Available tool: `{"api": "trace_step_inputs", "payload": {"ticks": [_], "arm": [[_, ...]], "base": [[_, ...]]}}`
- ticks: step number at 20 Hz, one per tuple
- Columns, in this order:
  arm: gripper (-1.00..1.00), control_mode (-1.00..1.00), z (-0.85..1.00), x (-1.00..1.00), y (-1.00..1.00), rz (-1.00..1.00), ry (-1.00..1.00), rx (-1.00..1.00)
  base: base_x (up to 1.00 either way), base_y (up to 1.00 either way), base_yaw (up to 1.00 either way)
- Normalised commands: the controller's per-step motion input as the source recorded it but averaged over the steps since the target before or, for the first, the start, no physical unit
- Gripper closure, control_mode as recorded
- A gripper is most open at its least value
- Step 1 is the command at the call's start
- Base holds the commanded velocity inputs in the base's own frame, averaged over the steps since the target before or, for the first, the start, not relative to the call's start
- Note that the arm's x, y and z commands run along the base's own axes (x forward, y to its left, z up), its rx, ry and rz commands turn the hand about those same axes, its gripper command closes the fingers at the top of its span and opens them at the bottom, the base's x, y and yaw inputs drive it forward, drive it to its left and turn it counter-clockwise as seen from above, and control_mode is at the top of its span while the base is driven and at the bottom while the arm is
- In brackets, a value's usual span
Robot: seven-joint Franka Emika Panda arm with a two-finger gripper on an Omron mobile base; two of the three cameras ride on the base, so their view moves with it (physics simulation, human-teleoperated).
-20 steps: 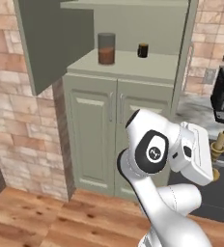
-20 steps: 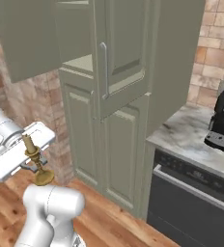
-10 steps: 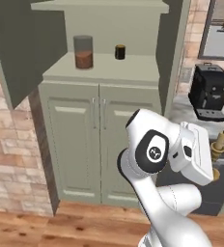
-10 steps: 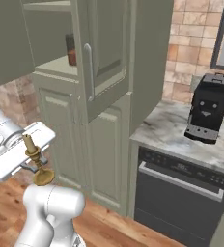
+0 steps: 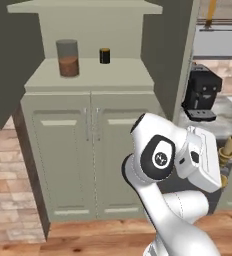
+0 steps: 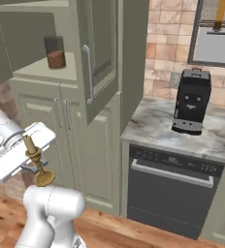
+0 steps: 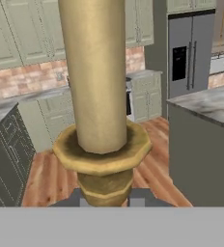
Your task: Pick the jar and candle from the dining table and place them in the open cabinet. Close the cabinet after placing the objects.
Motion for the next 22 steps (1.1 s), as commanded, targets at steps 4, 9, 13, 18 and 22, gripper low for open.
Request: {"api": "trace_step_inputs", "payload": {"ticks": [4, 9, 13, 18, 22], "arm": [[1.00, 1.00, 0.00, 0.00, 0.00, 0.00, 0.00, 0.00], [1.00, 1.00, 0.00, 0.00, 0.00, 0.00, 0.00, 0.00], [1.00, 1.00, 0.00, 0.00, 0.00, 0.00, 0.00, 0.00], [1.00, 1.00, 0.00, 0.00, 0.00, 0.00, 0.00, 0.00], [1.00, 1.00, 0.00, 0.00, 0.00, 0.00, 0.00, 0.00]], "base": [[0.38, 0.48, -0.32], [0.34, 0.42, -0.26], [0.37, 0.35, -0.18], [0.42, 0.43, -0.16], [0.40, 0.48, -0.16]]}}
